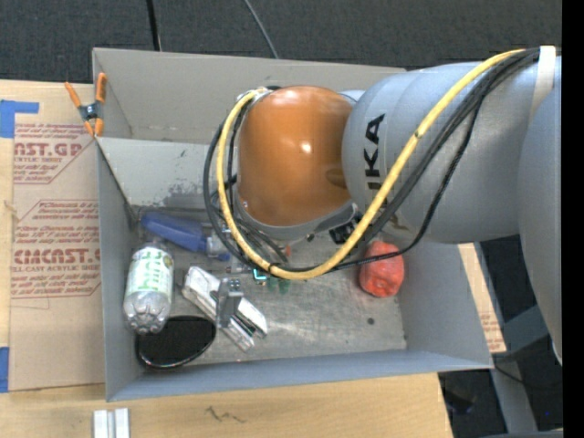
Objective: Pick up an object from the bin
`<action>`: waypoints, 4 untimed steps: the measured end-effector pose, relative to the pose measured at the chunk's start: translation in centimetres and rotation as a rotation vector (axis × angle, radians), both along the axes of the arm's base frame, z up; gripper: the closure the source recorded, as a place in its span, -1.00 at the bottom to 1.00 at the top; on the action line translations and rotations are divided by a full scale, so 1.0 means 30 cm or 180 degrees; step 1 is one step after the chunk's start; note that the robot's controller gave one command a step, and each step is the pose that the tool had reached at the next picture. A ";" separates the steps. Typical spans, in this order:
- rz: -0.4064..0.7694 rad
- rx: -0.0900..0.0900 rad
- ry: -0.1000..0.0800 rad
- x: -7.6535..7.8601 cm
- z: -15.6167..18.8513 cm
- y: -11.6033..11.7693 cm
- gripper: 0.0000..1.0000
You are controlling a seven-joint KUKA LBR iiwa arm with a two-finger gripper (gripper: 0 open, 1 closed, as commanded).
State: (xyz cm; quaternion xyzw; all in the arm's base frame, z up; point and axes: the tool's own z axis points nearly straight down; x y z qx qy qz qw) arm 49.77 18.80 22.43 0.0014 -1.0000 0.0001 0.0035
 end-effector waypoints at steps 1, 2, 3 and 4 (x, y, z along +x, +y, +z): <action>-0.0006 0.0005 -0.0025 0.006 0.014 -0.003 -1.00; 0.0027 0.0014 -0.0051 0.005 -0.122 0.009 -1.00; -0.0196 0.0008 -0.0034 -0.023 -0.375 0.028 -1.00; -0.0226 0.0006 -0.0027 -0.022 -0.429 0.027 1.00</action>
Offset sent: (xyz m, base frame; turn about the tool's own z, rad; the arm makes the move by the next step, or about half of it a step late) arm -0.0058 0.0095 -0.1503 -0.0353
